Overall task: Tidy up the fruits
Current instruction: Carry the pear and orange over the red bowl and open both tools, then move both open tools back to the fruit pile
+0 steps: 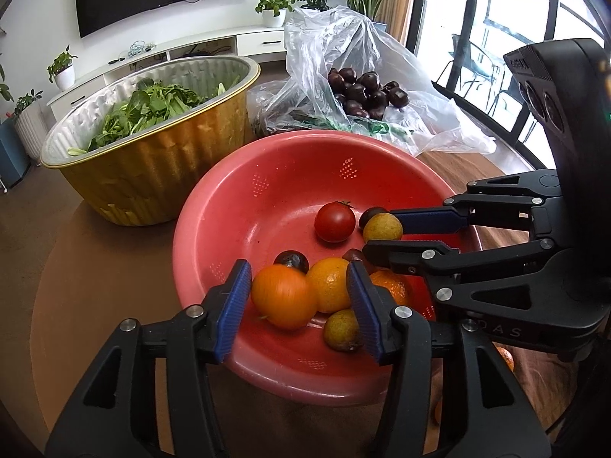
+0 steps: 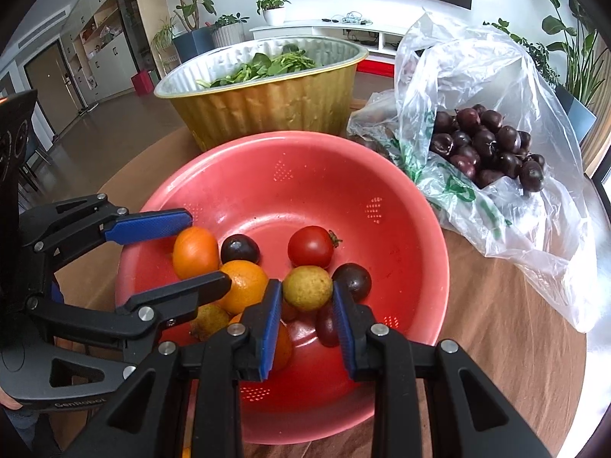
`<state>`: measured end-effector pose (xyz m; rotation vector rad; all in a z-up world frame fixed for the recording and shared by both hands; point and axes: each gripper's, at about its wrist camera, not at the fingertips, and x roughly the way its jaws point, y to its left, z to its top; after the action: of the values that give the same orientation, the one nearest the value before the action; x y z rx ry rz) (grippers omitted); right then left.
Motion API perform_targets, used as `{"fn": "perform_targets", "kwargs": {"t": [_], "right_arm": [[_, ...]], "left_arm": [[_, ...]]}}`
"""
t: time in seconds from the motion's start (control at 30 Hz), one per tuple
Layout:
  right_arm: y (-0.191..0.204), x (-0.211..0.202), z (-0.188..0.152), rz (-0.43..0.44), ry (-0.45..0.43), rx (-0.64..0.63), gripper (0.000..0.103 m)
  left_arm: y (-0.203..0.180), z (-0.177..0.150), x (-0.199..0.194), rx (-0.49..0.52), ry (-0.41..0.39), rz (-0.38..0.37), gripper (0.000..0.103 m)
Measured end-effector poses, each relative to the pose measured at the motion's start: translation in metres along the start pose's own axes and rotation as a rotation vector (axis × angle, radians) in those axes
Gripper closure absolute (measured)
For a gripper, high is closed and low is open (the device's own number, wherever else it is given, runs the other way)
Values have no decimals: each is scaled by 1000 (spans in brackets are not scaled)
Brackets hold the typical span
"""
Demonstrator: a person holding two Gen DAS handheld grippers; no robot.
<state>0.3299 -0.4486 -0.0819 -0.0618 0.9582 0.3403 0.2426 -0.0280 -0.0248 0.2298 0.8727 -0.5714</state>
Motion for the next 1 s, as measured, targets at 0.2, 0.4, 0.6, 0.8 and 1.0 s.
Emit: {"fn": "perform_targets", "kwargs": {"t": [0.2, 0.4, 0.6, 0.8, 1.0], "right_arm": [[1, -2, -1, -9, -4, -4, 68], [-8, -13, -2, -4, -31, 26, 53], [-6, -35, -13, -7, -67, 26, 52], [-7, -70, -41, 25, -105, 59, 44], [-11, -93, -84, 40, -81, 63, 37]], "left_arm": [[0, 0, -2, -5, -6, 0, 51], [5, 0, -15, -34, -47, 2, 32], [5, -3, -36, -48, -97, 20, 11], [3, -15, -60, -56, -100, 17, 2], [-12, -41, -73, -43, -58, -7, 0]]}}
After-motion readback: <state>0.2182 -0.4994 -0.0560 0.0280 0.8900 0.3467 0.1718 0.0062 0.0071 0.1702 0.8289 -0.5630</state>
